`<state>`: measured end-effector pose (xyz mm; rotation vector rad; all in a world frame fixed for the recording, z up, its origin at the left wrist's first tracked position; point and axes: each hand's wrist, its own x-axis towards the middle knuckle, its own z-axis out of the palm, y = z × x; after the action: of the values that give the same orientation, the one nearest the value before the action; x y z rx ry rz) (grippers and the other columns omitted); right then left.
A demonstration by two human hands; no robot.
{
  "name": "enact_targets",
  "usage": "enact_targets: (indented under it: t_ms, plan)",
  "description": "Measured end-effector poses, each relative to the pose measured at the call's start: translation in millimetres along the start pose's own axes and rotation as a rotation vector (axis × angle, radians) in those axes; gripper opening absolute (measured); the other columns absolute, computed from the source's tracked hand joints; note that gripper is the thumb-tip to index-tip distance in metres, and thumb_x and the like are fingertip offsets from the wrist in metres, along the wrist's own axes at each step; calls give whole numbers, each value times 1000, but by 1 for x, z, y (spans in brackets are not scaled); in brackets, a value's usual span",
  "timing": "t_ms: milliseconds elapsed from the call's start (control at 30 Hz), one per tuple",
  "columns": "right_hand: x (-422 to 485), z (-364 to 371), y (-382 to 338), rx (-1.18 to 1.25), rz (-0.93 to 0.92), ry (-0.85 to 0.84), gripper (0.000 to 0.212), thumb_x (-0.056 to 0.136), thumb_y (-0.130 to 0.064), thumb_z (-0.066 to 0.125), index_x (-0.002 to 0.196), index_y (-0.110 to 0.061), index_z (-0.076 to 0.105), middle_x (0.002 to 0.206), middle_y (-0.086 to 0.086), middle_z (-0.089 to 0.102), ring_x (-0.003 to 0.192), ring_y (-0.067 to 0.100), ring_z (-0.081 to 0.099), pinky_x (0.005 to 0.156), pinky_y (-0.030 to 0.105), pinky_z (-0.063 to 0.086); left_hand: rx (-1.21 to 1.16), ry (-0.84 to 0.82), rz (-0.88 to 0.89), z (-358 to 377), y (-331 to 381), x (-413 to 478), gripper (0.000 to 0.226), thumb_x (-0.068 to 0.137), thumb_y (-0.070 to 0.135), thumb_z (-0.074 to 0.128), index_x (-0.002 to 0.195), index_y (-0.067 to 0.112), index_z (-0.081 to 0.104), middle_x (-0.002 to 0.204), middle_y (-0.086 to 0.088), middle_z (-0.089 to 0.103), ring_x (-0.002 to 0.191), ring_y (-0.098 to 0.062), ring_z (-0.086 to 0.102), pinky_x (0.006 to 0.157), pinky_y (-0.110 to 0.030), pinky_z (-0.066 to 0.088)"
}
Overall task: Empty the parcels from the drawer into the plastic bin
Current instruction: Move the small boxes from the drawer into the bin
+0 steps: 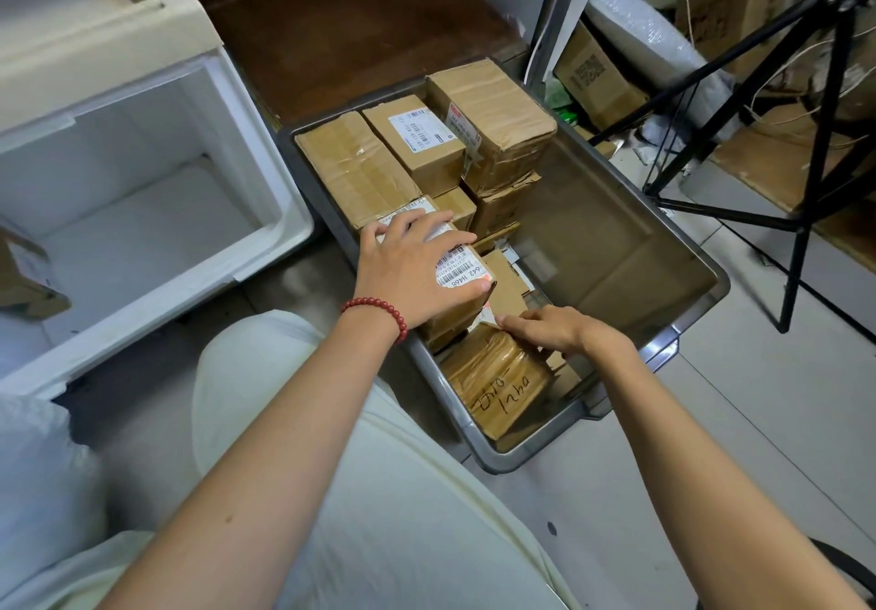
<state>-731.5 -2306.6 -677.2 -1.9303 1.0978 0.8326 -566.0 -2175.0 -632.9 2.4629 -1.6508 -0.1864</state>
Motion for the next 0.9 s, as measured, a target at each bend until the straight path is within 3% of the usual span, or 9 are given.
enact_targets:
  t_ms: [133, 267, 367, 433, 533, 667, 767, 900]
  plan:
    - [4, 4, 7, -20, 40, -129, 60, 96, -61, 30, 126, -17, 59, 125, 6, 63, 114, 24, 59, 111, 42, 31, 47, 17, 33, 0, -1, -2, 68, 80, 78, 37, 139, 44, 39, 154, 13, 25, 140, -15, 20, 106, -44, 19]
    - [6, 5, 9, -10, 112, -174, 68, 96, -64, 23, 135, -17, 53, 135, 8, 56, 126, 28, 50, 112, 46, 31, 68, 23, 54, -1, -3, -5, 75, 80, 80, 33, 144, 41, 32, 155, 12, 23, 141, -16, 19, 107, -43, 19]
    - [2, 9, 8, -138, 49, 51, 68, 93, -69, 18, 140, -29, 47, 144, 0, 49, 136, 27, 40, 114, 50, 25, 94, 23, 61, 0, -4, -11, 76, 81, 79, 31, 146, 40, 28, 157, 12, 19, 142, -16, 18, 109, -44, 18]
    - [-6, 9, 6, -184, -11, 247, 70, 91, -73, 15, 141, -34, 43, 140, -1, 52, 132, 25, 44, 110, 48, 30, 96, 17, 47, -1, -5, -13, 75, 82, 77, 31, 146, 39, 27, 157, 10, 20, 142, -16, 17, 110, -44, 18]
    - [-18, 3, 3, -134, -80, 510, 74, 87, -77, 16, 134, -33, 51, 124, 1, 64, 119, 24, 55, 103, 48, 39, 105, 41, -5, -4, -11, -17, 72, 83, 76, 32, 144, 38, 31, 153, 8, 29, 139, -16, 23, 107, -42, 22]
    - [-36, -12, -4, -130, -170, 836, 67, 89, -73, 27, 131, -27, 55, 125, 3, 62, 115, 25, 56, 92, 43, 46, 80, 92, -120, -12, -24, -20, 64, 86, 67, 42, 141, 34, 38, 145, 8, 41, 132, -16, 33, 103, -43, 26]
    - [-51, -24, -21, -147, -282, 964, 64, 91, -69, 33, 134, -26, 53, 128, 3, 60, 119, 25, 52, 90, 42, 47, 72, 125, -215, -27, -38, -22, 60, 88, 63, 43, 140, 35, 40, 143, 7, 45, 132, -18, 36, 102, -42, 29]
    - [-61, -30, -68, -157, -443, 1008, 61, 91, -67, 36, 137, -29, 49, 138, 0, 54, 129, 22, 44, 103, 45, 41, 77, 177, -355, -52, -68, -39, 58, 89, 63, 42, 139, 32, 42, 140, 2, 50, 128, -23, 42, 100, -41, 32]
